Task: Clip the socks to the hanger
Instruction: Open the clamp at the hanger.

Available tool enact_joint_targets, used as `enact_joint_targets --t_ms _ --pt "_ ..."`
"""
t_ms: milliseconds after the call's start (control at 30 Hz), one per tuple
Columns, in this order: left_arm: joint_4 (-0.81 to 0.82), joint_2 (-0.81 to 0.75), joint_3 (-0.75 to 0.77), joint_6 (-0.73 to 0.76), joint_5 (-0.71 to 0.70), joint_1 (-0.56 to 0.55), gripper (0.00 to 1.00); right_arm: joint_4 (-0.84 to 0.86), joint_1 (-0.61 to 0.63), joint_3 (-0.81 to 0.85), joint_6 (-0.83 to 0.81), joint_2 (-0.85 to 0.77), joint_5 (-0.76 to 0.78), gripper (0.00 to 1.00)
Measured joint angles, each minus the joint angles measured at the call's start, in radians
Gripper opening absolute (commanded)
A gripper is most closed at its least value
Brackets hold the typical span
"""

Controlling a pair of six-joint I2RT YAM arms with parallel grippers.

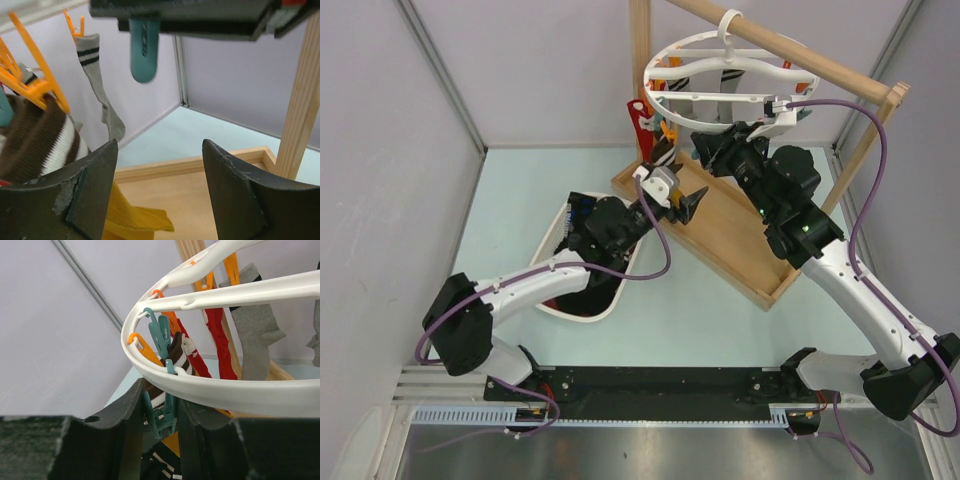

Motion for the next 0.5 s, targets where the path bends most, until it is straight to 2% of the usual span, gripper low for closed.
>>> enact_joint_targets --t_ms 367,500 --pt "0.044 0.020 0.111 0.002 0.047 0.030 0.65 -0.011 -0.001 0.000 0.000 0.000 0.000 0.00" --pt "0.048 0.035 0.131 0.006 0.060 0.032 0.55 -0.013 -0.003 0.000 0.000 0.000 -0.005 0.00"
